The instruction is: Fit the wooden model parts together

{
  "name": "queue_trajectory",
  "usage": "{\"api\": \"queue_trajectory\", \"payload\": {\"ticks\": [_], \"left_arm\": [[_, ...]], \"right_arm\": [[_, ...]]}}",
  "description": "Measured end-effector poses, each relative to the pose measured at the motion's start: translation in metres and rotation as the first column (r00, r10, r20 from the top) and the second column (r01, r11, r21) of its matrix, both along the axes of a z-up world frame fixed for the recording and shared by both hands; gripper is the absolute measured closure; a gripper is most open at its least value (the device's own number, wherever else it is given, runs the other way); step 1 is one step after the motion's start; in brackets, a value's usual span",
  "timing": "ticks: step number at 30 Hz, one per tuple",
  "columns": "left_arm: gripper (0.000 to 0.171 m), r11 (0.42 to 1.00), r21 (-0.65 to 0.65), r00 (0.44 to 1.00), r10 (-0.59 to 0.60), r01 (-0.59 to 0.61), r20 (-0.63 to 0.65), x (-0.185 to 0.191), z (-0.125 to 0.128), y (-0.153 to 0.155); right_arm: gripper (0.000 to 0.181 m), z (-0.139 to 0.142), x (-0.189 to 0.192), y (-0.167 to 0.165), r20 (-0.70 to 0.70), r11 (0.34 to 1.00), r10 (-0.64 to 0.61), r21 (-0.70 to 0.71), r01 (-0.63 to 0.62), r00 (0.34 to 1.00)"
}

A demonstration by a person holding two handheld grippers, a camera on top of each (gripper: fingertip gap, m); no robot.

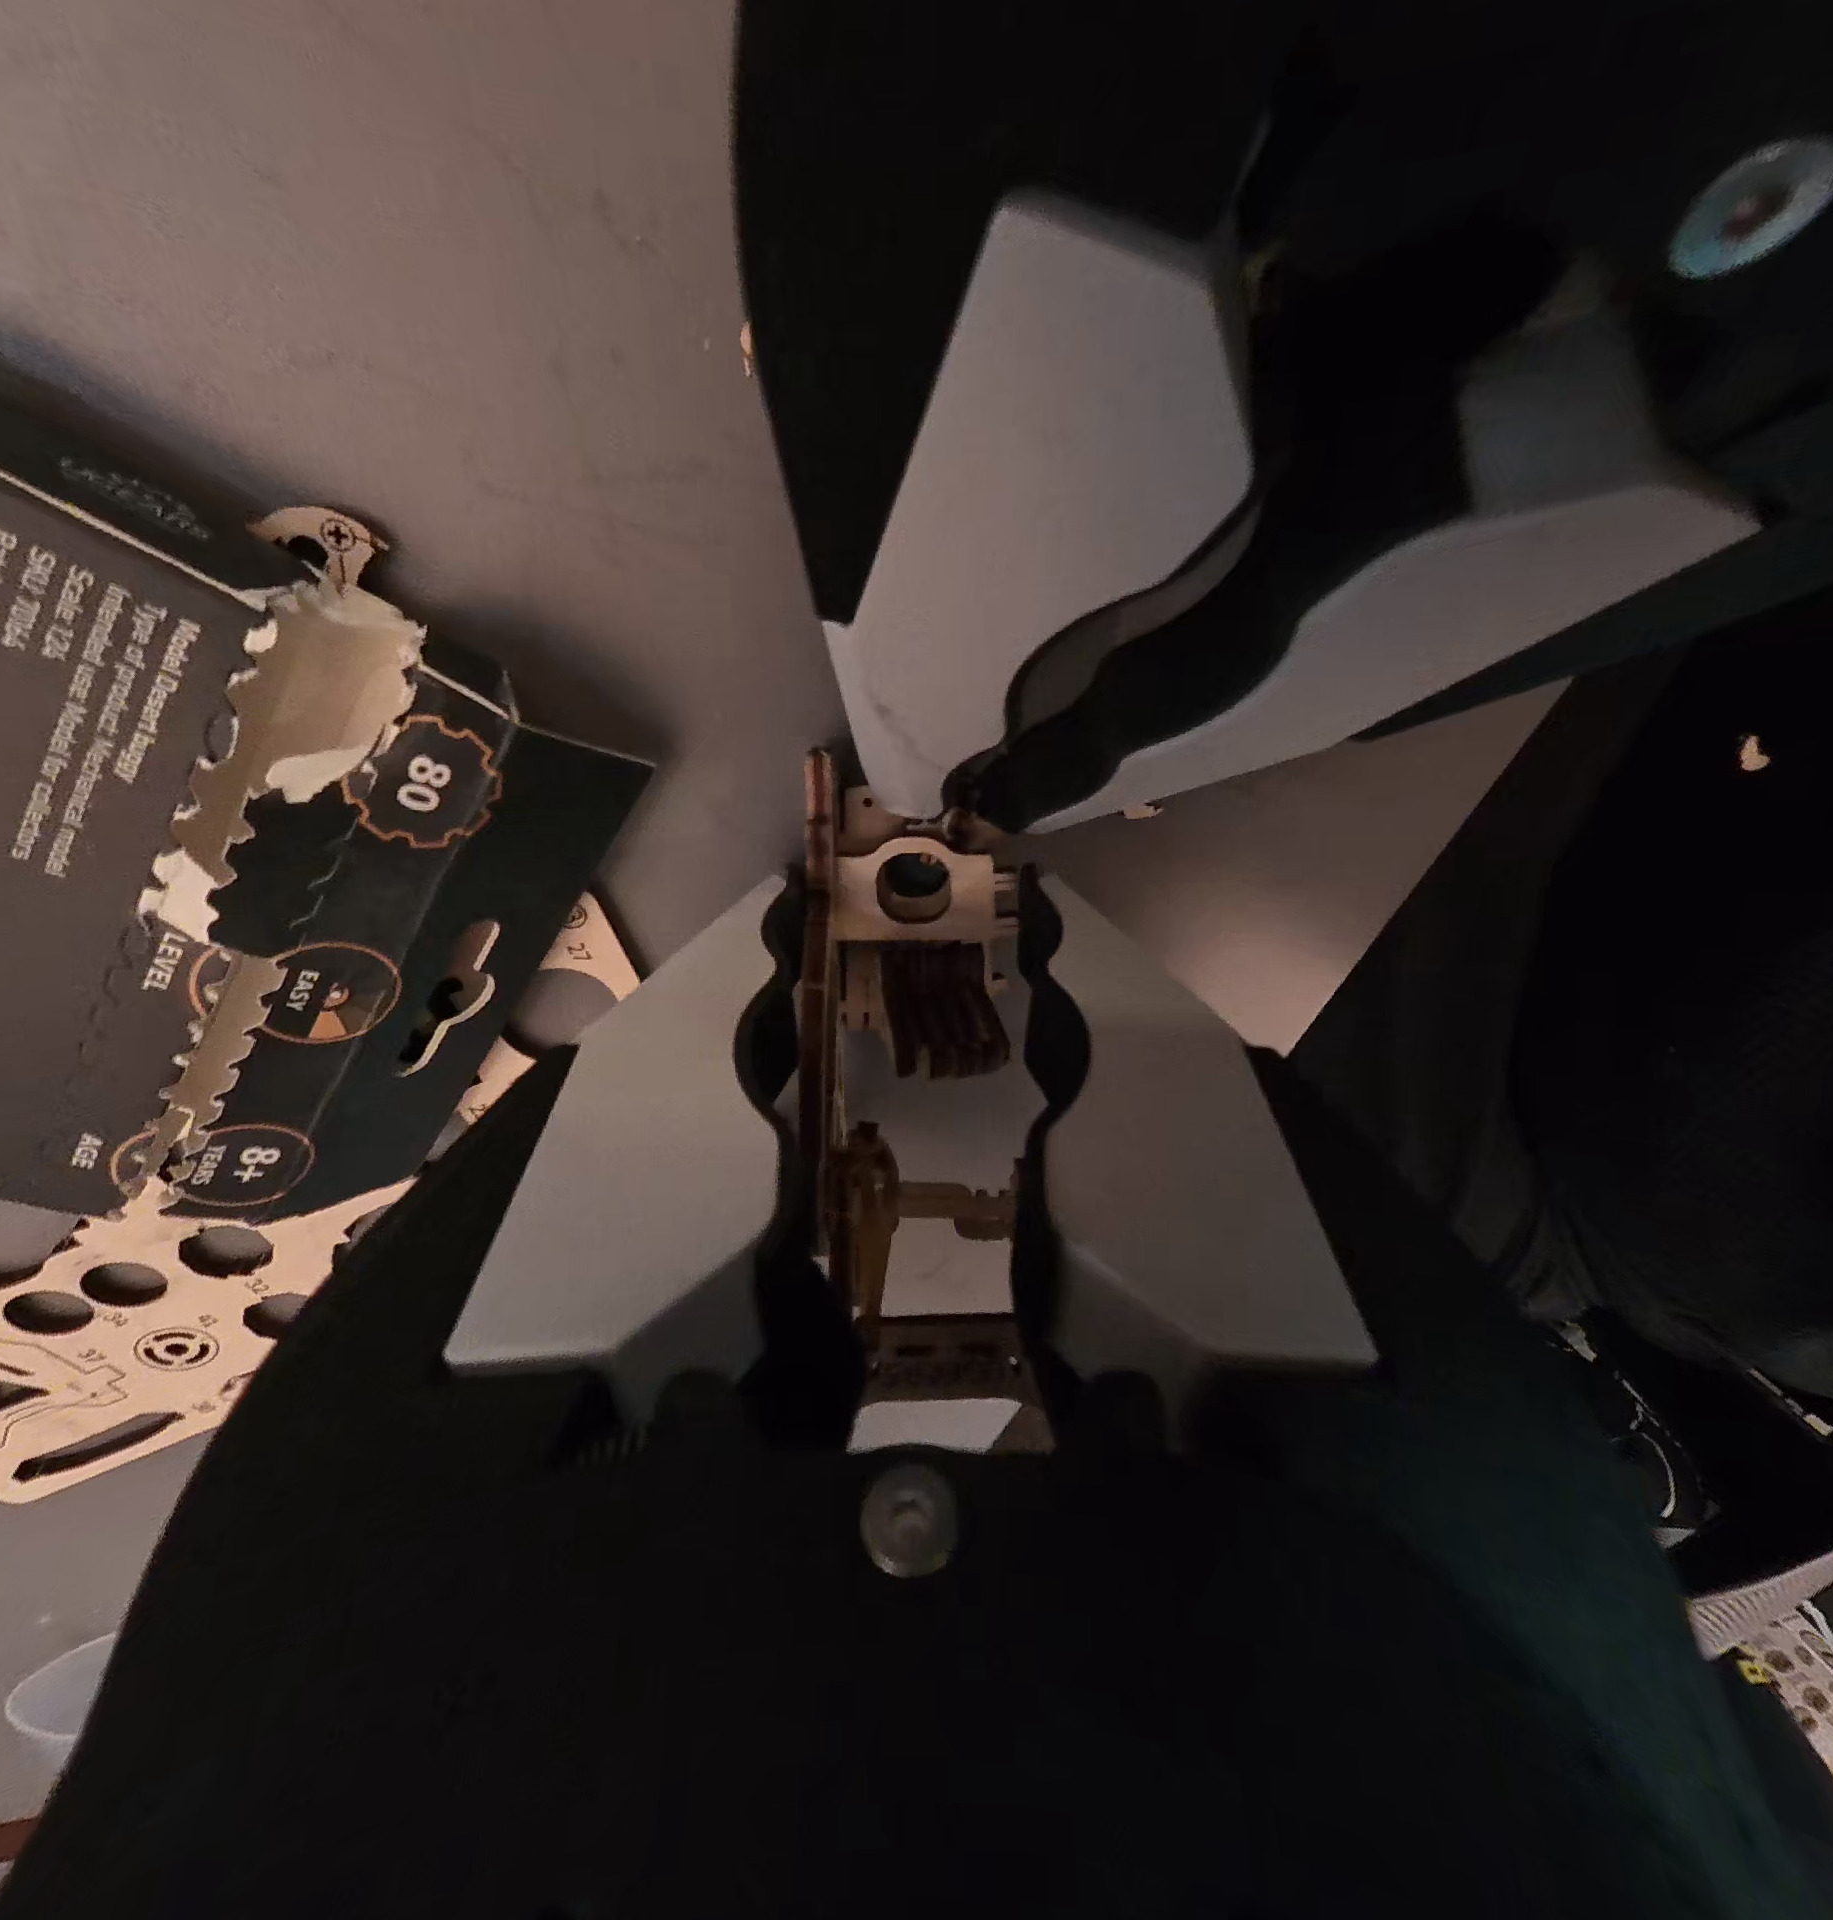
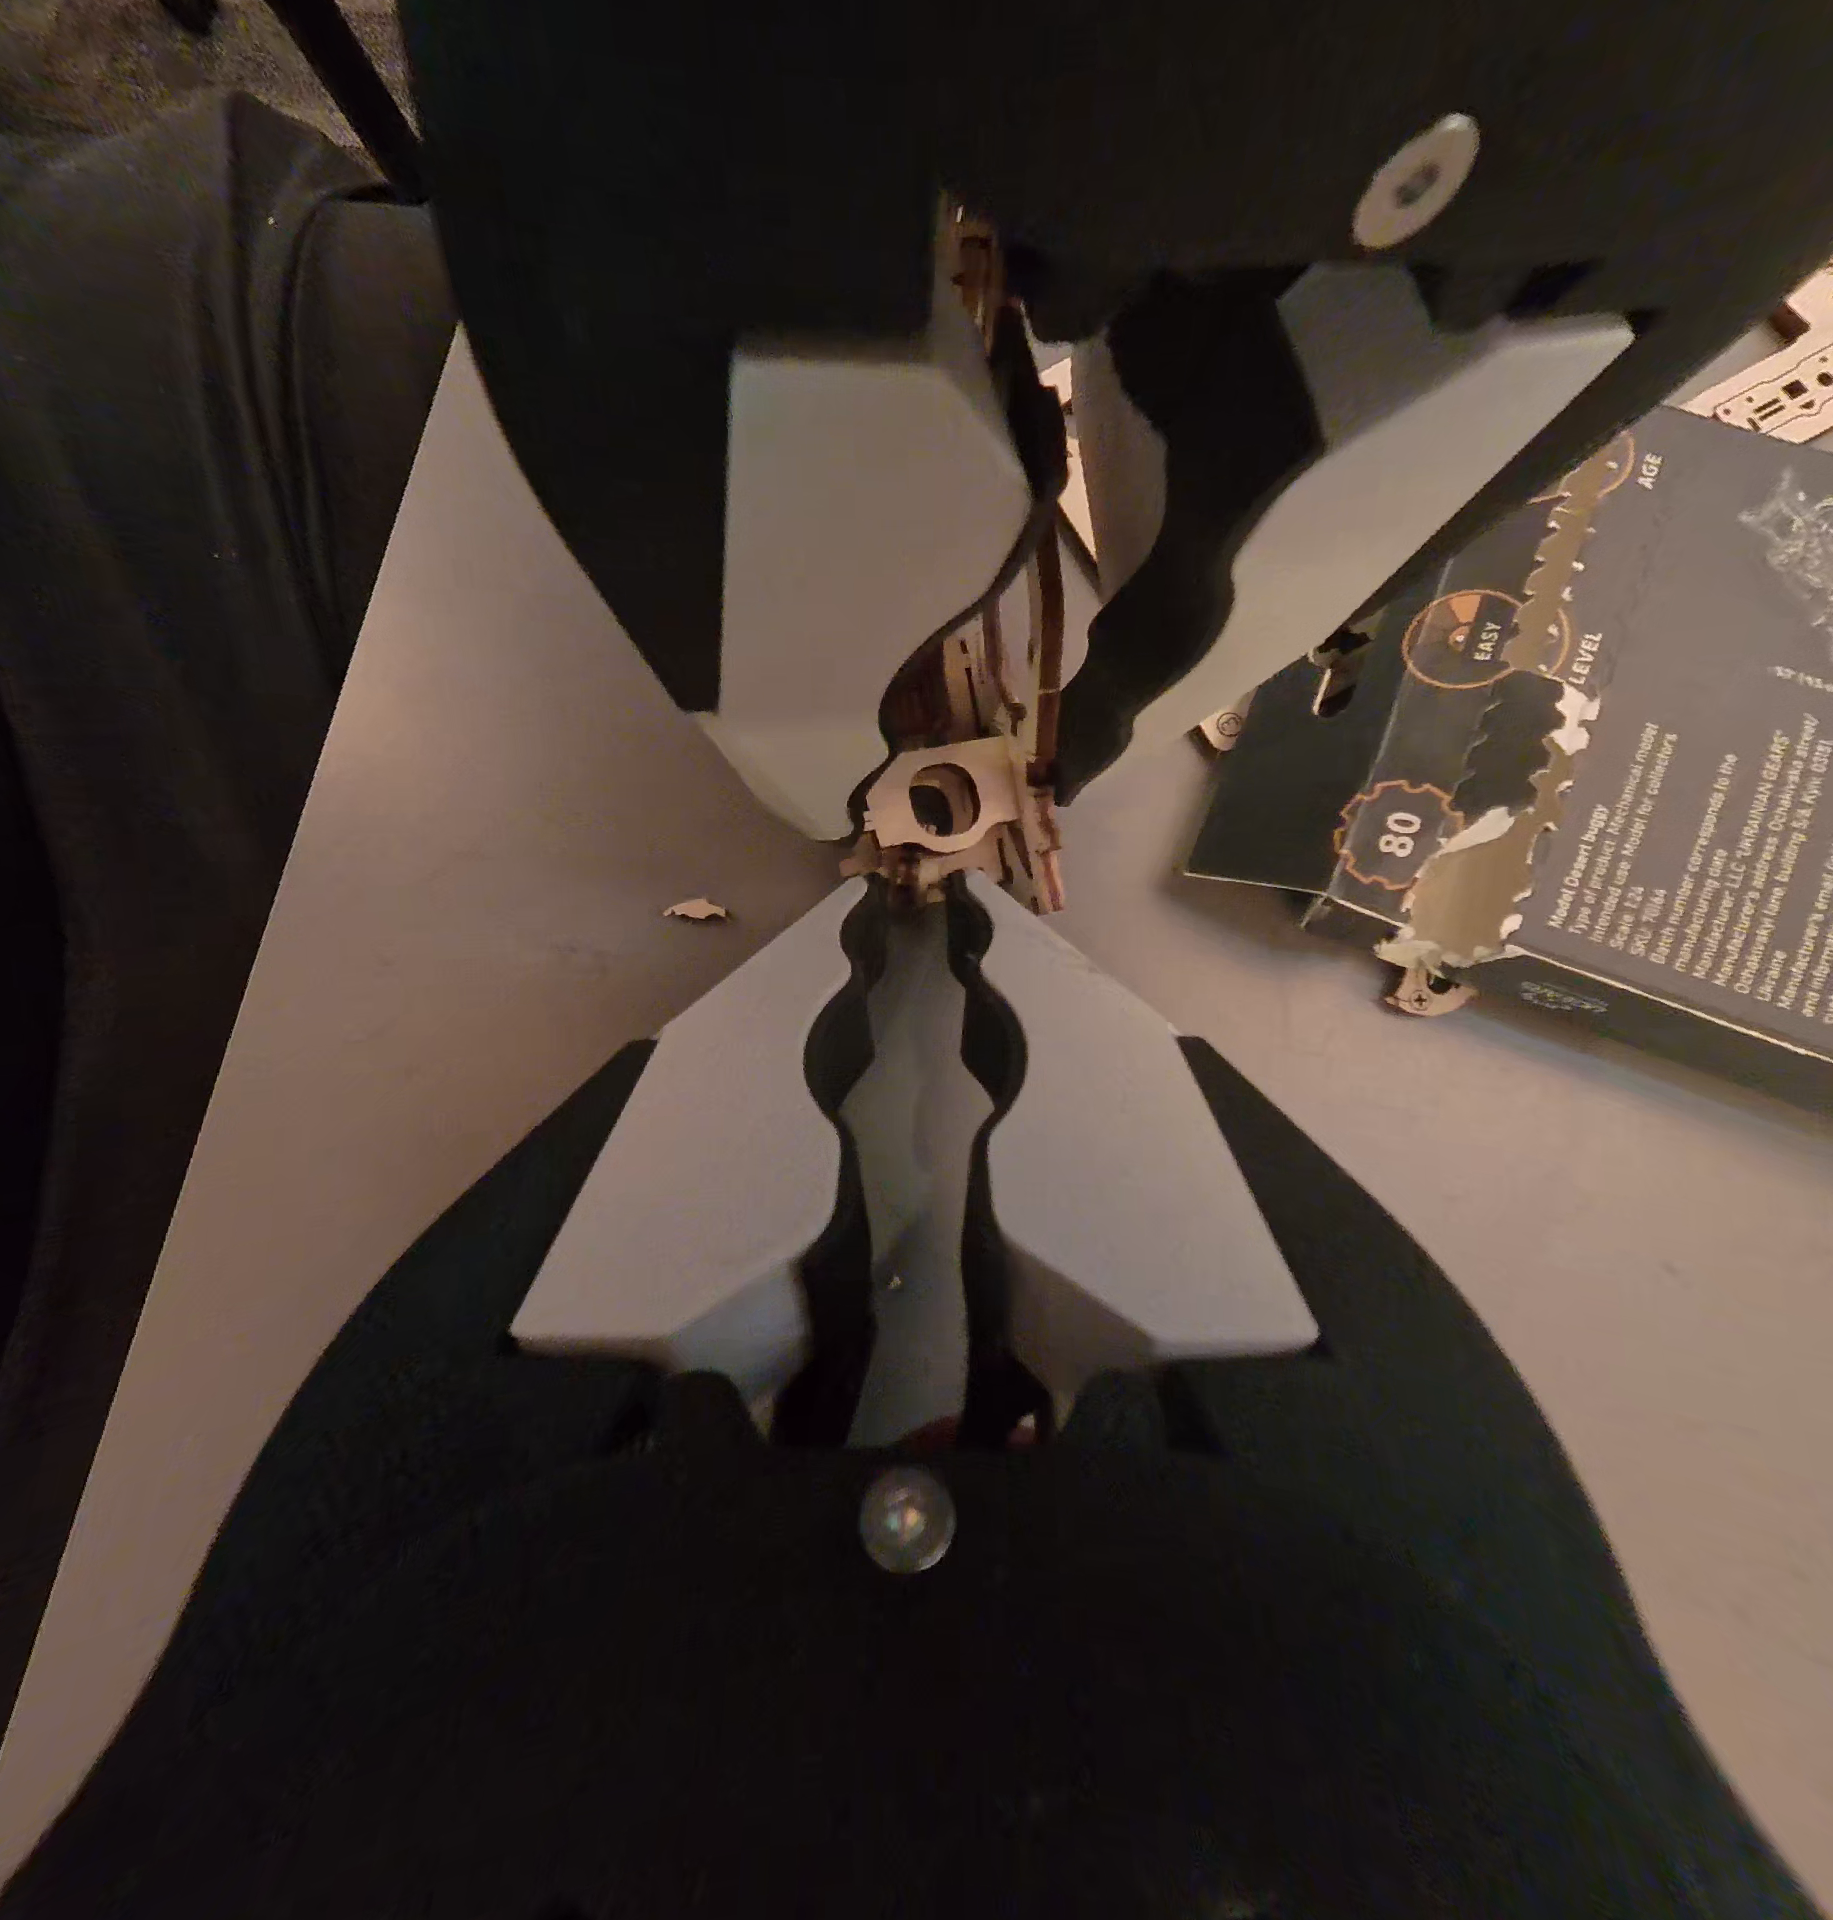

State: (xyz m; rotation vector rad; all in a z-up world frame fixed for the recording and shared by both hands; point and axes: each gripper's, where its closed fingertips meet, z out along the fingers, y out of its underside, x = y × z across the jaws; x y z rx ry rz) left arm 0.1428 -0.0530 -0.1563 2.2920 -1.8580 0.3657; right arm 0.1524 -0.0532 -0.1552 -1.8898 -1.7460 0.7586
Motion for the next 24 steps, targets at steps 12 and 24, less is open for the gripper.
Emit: {"api": "queue_trajectory", "payload": {"ticks": [12,24], "left_arm": [[0.136,0.971,-0.210,0.990,0.132,-0.117,0.057,0.0024,0.0048,0.0011],[0.135,0.941,-0.294,0.979,0.193,-0.167,0.062,0.0030,0.0066,0.0021]], "right_arm": [[0.173,0.0001,-0.0026,0.0007,0.001,1.000,-0.006,0.007,0.006,1.000],[0.173,-0.0002,-0.0036,0.0029,0.041,0.998,0.000,0.060,-0.002,0.999]]}}
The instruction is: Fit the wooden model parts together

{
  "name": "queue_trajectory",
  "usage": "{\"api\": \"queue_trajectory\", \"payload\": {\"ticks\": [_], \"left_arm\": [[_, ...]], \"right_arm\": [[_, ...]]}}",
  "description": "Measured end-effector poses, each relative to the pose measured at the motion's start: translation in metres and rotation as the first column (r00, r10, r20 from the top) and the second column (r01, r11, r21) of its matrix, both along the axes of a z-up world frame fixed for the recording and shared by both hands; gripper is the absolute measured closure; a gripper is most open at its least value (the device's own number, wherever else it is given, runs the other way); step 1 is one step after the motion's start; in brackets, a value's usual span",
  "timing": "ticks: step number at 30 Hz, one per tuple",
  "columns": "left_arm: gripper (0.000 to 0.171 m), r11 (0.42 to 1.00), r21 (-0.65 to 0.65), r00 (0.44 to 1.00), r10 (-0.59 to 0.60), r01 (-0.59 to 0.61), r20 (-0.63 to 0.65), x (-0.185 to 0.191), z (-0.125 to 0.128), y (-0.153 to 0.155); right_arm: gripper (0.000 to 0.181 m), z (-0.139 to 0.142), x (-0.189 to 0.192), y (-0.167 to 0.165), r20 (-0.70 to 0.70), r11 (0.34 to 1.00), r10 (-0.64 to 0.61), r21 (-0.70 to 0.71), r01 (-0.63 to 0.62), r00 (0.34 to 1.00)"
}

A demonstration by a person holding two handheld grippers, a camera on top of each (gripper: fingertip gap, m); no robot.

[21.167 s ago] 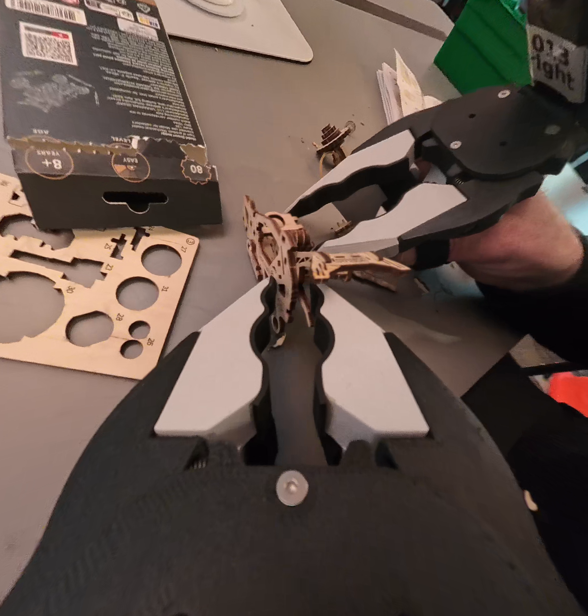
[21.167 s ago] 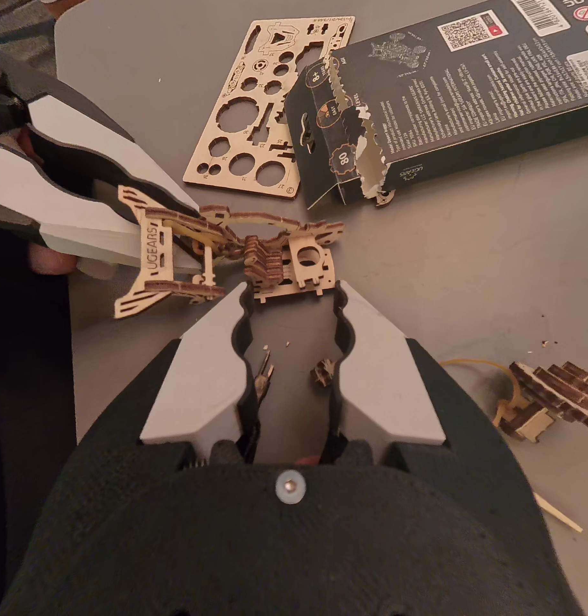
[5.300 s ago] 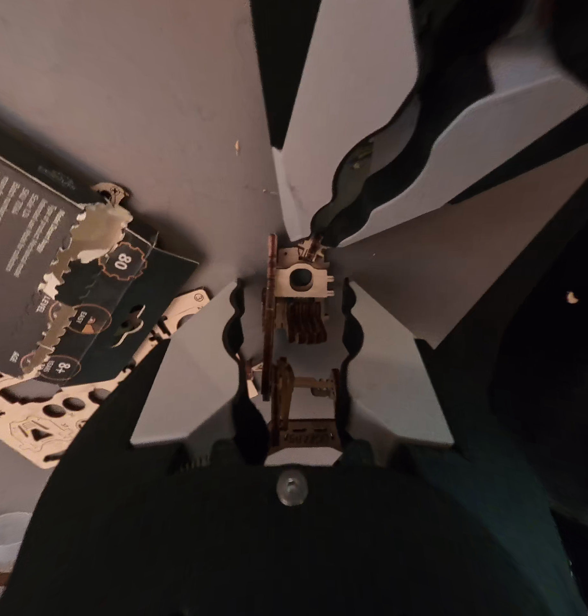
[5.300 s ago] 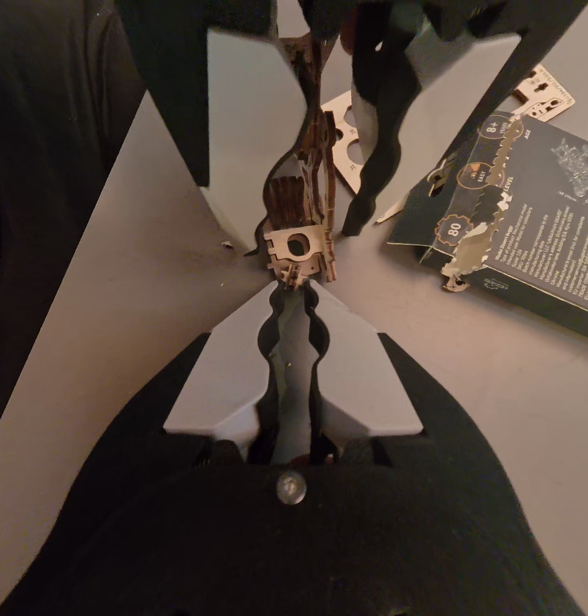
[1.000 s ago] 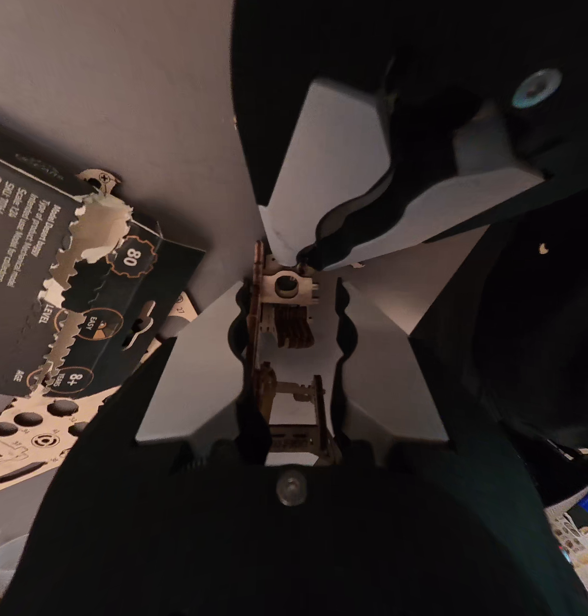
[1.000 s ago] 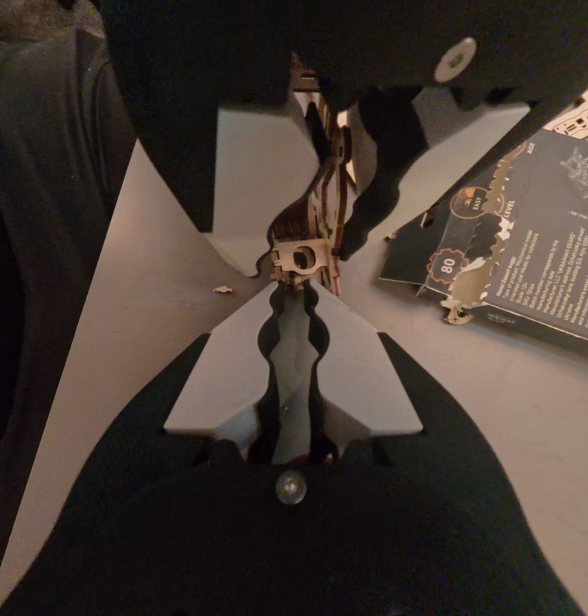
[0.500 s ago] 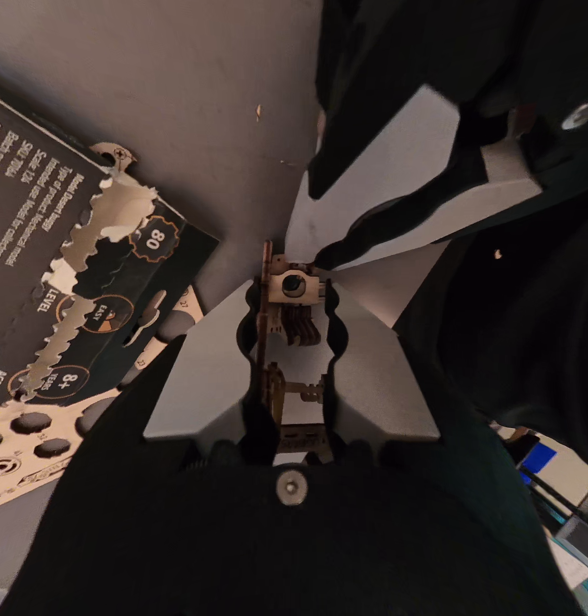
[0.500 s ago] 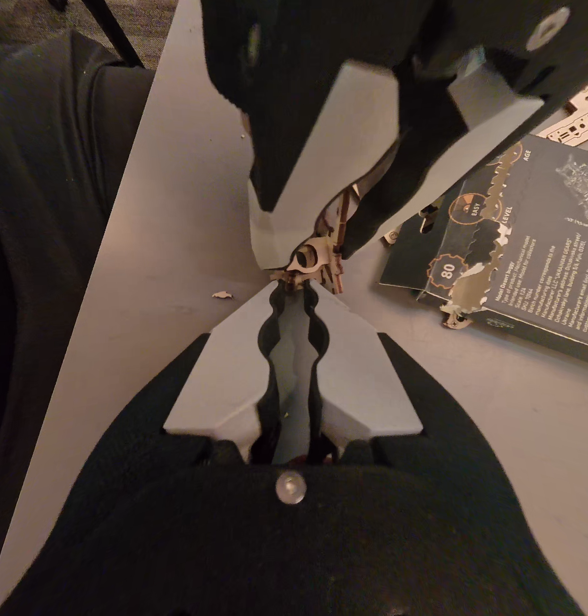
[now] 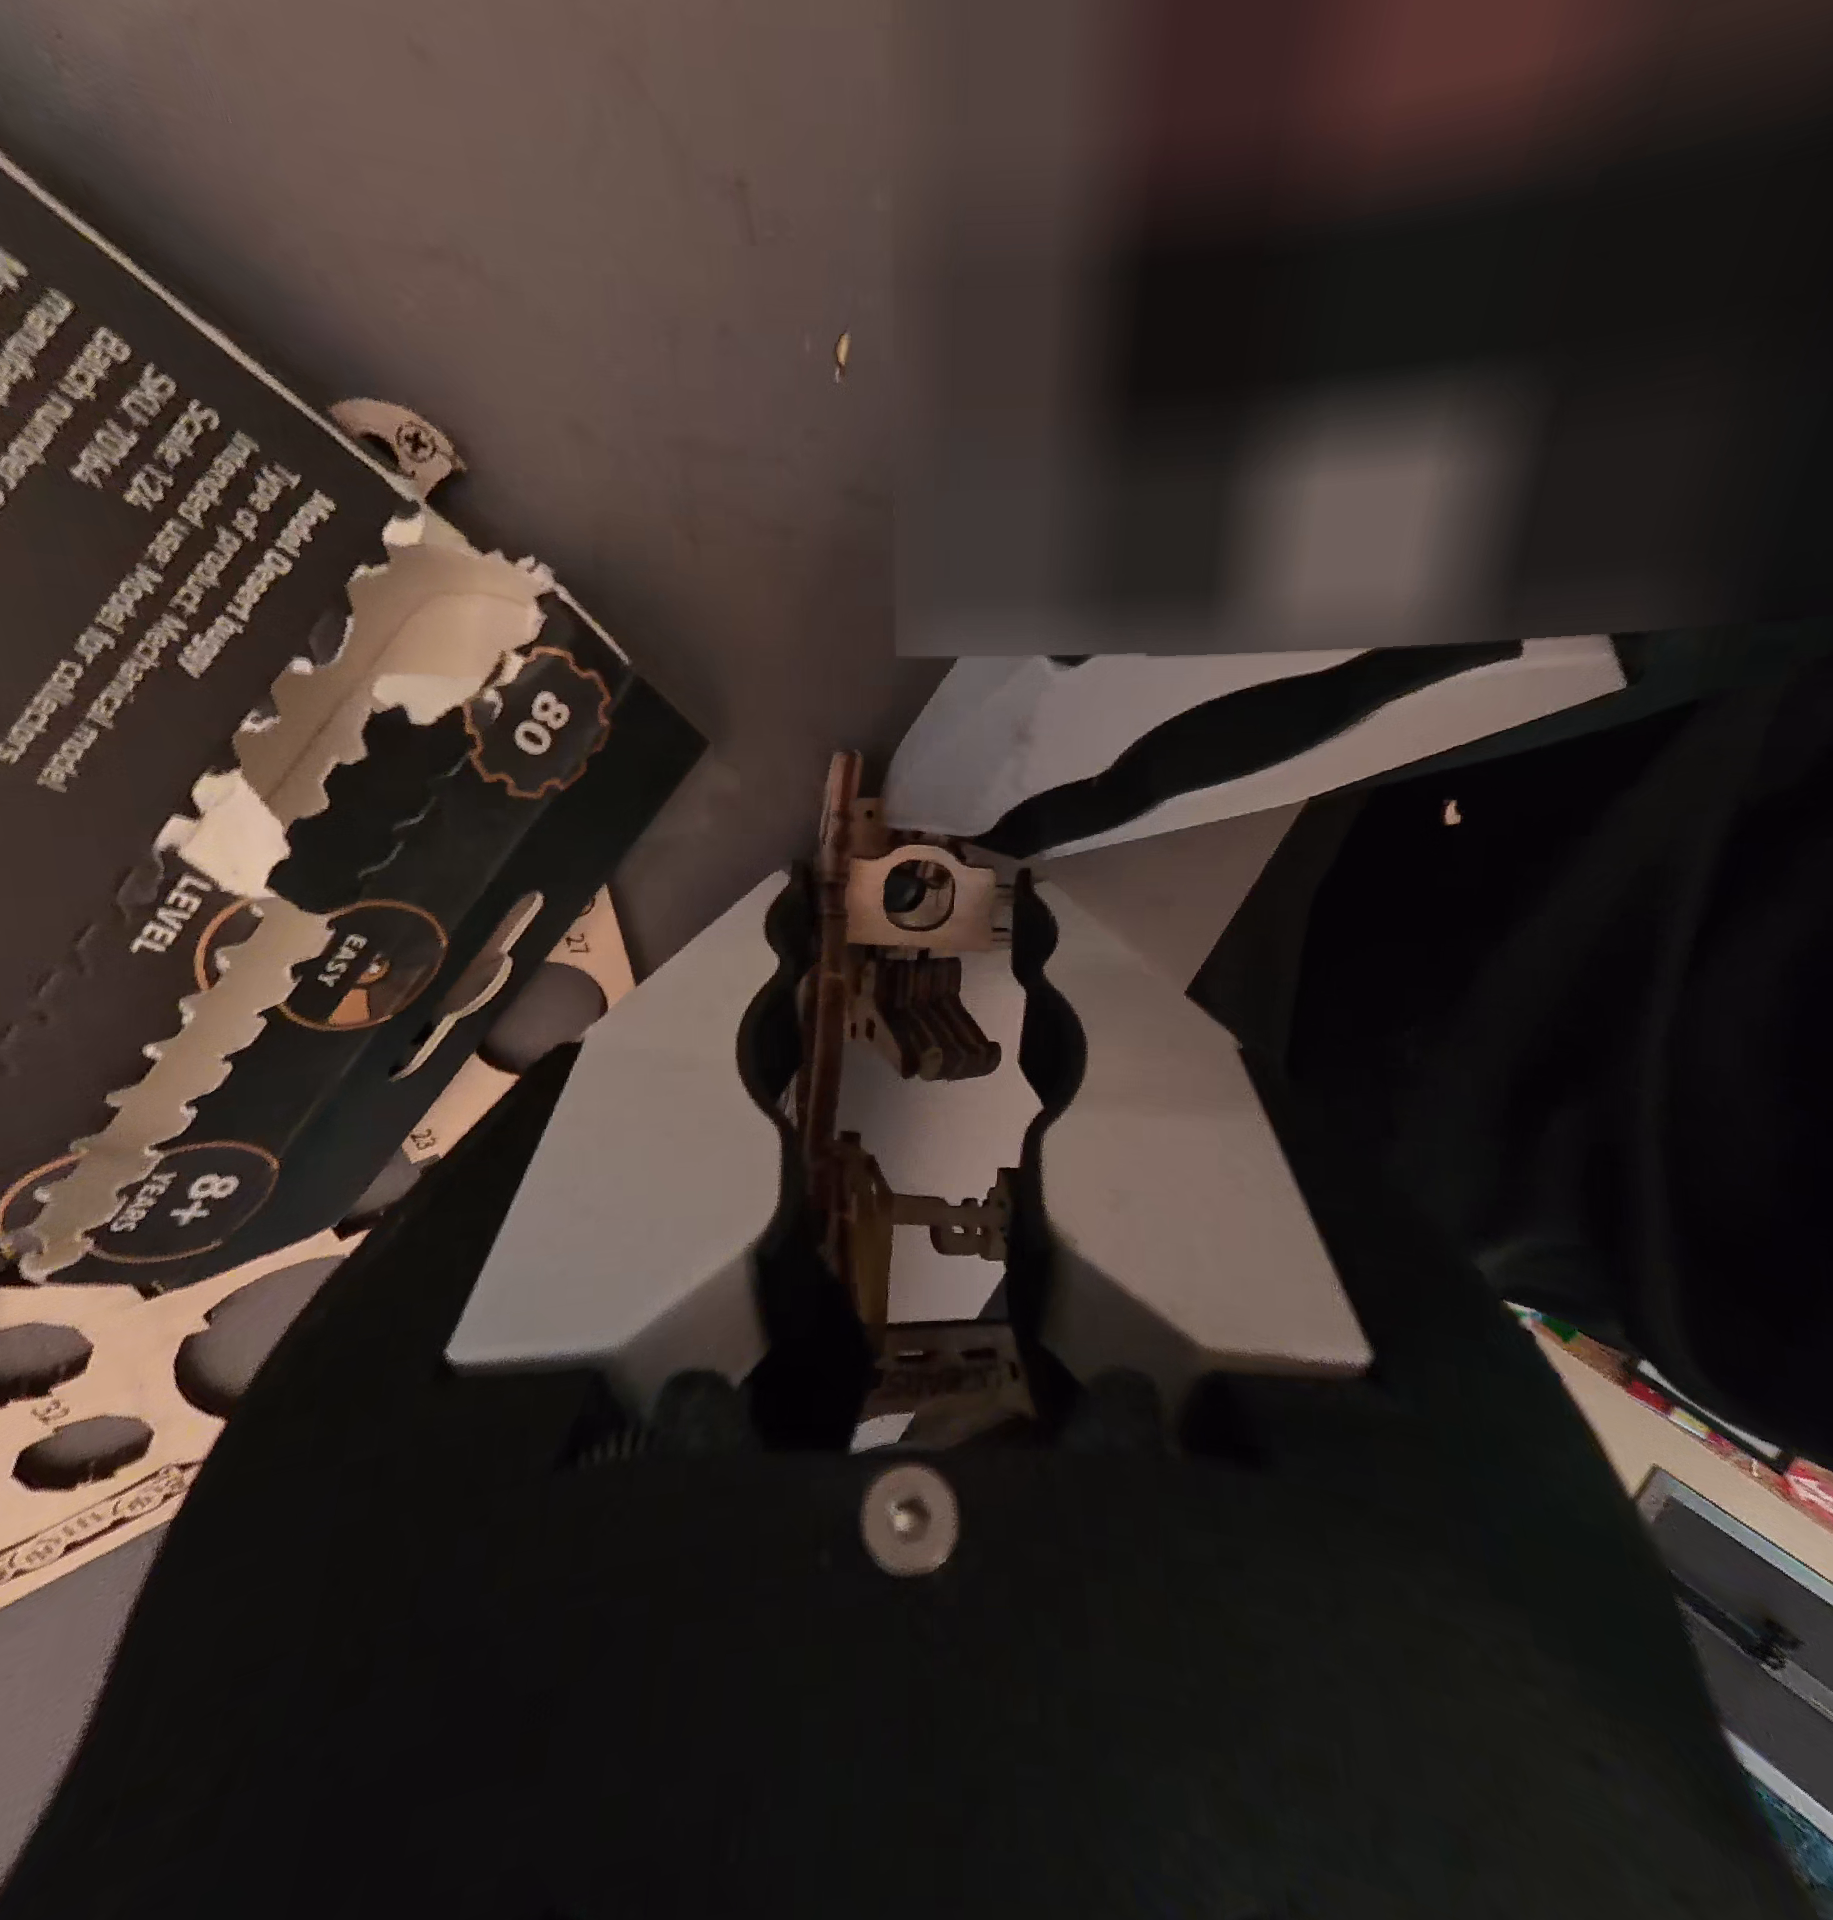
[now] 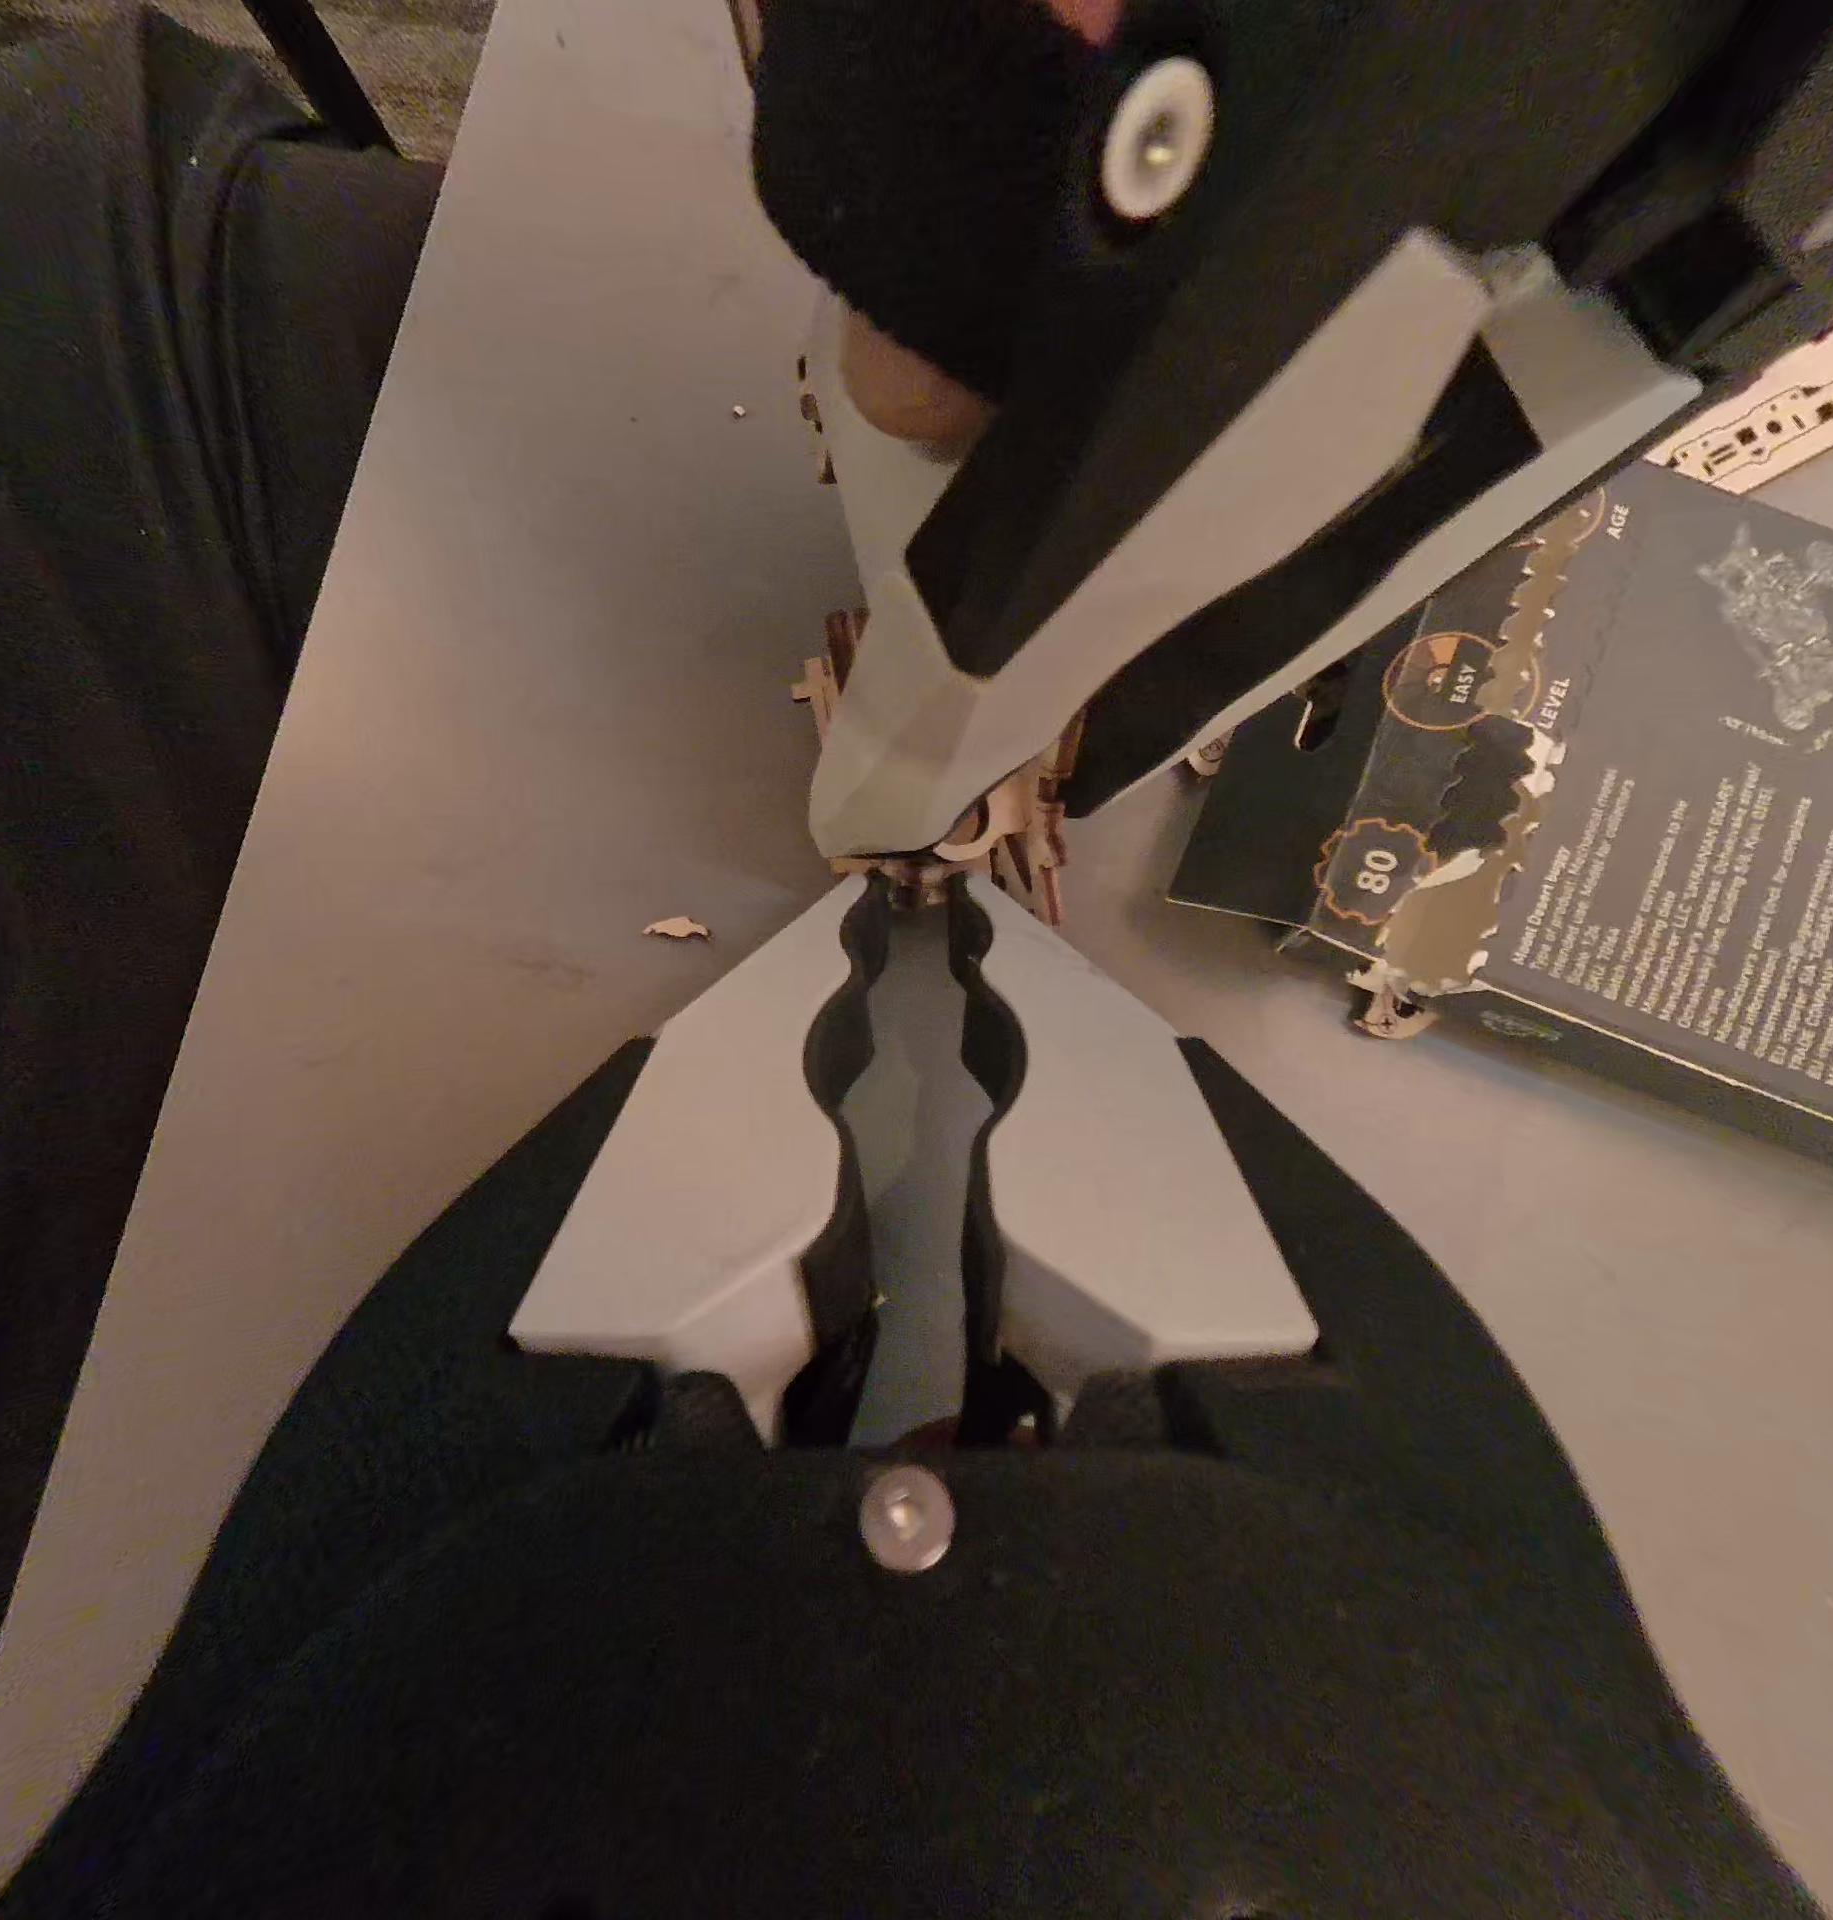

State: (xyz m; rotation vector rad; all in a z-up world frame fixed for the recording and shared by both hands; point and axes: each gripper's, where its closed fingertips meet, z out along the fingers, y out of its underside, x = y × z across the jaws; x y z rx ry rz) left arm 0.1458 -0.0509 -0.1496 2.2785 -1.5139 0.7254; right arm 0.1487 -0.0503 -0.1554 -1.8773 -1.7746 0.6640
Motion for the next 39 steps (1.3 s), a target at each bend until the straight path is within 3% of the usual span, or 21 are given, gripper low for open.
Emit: {"api": "queue_trajectory", "payload": {"ticks": [8,15,18,39], "left_arm": [[0.135,0.999,-0.037,1.000,0.011,-0.011,0.001,-0.001,0.000,0.000],[0.136,0.998,-0.065,1.000,0.028,-0.028,0.001,0.000,0.001,-0.001],[0.136,0.996,-0.079,0.999,0.035,-0.034,0.007,0.000,0.001,0.000],[0.136,0.986,-0.149,0.997,0.071,-0.068,0.012,-0.007,0.003,0.001]], "right_arm": [[0.173,0.000,-0.001,0.000,0.009,1.000,0.012,-0.001,-0.012,1.000],[0.170,0.010,0.004,-0.002,-0.075,0.999,-0.018,-0.046,0.014,0.997],[0.181,0.016,0.003,-0.002,-0.138,0.999,-0.026,-0.029,0.022,0.990],[0.181,0.012,-0.006,0.006,-0.189,0.992,-0.050,0.107,0.071,0.981]]}}
